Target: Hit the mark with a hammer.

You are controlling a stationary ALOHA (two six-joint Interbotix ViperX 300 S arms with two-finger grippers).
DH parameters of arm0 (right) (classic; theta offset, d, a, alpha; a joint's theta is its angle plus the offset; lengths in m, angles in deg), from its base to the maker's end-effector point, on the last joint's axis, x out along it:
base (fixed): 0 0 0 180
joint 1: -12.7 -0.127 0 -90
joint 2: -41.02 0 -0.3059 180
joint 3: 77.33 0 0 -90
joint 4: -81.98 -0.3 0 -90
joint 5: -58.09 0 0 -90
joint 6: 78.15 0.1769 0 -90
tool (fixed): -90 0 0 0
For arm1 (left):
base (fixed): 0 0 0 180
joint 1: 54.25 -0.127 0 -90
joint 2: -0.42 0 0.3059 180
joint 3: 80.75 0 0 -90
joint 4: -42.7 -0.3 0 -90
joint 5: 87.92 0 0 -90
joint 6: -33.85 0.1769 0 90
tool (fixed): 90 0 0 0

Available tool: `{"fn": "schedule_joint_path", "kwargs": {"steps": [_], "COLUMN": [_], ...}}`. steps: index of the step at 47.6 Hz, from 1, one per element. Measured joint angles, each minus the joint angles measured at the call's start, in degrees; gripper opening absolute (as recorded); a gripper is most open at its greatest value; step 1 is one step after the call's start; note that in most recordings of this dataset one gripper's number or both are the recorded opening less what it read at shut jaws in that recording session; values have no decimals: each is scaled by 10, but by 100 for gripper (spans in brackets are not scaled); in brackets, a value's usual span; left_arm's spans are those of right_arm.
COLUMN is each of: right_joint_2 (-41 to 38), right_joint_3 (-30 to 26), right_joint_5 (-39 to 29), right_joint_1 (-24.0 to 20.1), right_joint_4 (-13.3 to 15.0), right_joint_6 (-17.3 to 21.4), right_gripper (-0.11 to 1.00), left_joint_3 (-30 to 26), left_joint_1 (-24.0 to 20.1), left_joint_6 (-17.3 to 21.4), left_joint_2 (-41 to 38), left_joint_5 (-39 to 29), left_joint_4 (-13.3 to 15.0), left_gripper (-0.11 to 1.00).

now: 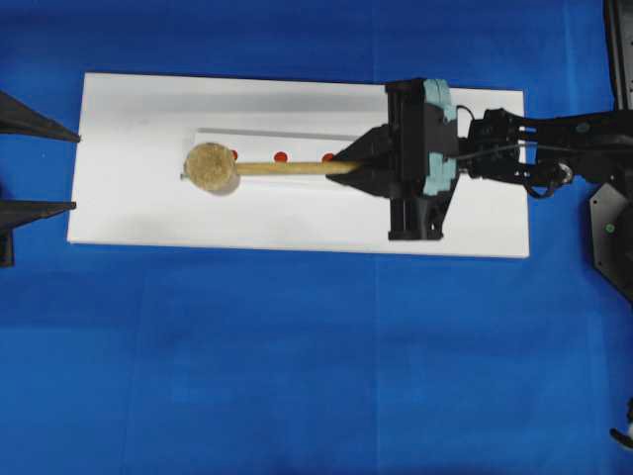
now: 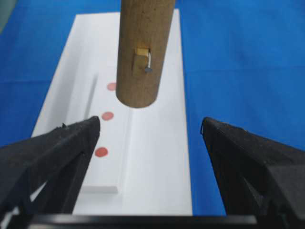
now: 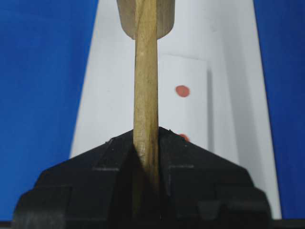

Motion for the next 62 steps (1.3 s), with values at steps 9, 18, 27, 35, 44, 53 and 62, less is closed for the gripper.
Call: {"fn": "schedule_joint_path", "kwargs": {"steps": [9,18,27,35,44,53,62], "right_joint_2": [-3,-9,-8,-15,-94,-146,-135], "right_joint_3": [0,0,0,0,0,0,3], "right_joint_5": [25,29,28,29,28,18,20], "right_joint_1": [39,41,42,43,34,28,28], "right_joint_4": [0,0,0,0,-10,-20,-21], "right_joint_6": [-1,-5,-5,-4,12,40,40], "right_gripper": [1,1,1,1,1,1,1], "left_joint_3": [3,3,3,4,4,6,8], "left_joint_1": [0,0,0,0,1,0,0], "left_joint_6": [0,0,-1,0,0,0,-1], "left_joint_2": [1,0,0,0,0,0,0], "left_joint_5": [0,-1,-1,-1,0,-1,-1], "left_joint_4": [0,-1,0,0,0,0,0], "left_gripper": [84,84,84,84,84,84,84]}}
